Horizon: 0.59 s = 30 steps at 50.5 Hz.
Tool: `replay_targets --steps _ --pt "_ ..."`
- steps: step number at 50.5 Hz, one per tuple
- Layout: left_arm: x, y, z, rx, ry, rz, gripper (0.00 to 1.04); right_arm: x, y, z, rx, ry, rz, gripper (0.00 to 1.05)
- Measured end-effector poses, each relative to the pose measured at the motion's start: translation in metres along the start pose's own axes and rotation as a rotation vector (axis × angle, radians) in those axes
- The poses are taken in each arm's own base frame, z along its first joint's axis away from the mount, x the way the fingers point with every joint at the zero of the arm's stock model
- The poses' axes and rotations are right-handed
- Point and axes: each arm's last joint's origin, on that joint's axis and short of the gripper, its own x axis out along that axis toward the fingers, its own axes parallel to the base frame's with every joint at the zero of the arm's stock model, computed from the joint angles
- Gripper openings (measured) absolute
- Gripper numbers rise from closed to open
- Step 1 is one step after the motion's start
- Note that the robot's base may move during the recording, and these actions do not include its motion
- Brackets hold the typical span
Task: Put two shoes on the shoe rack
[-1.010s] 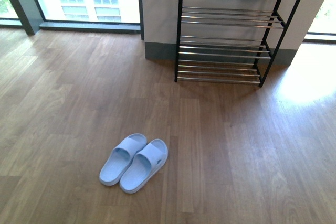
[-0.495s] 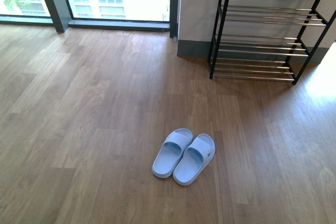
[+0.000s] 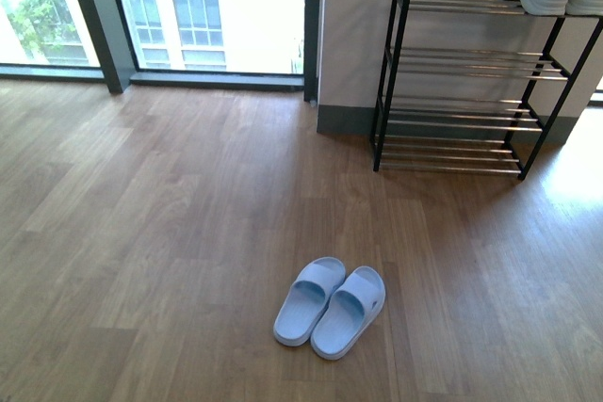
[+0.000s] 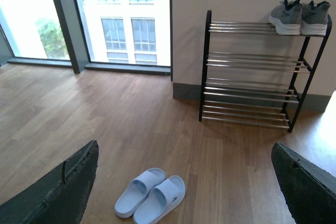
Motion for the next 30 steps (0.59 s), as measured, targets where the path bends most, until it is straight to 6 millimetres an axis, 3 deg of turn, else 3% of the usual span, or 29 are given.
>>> replay_targets --steps 30 --pt "0.0000 0.0000 0.0000 0.000 0.000 0.000 0.95 0.0000 0.0000 0.0000 0.000 0.000 0.000 0.96"
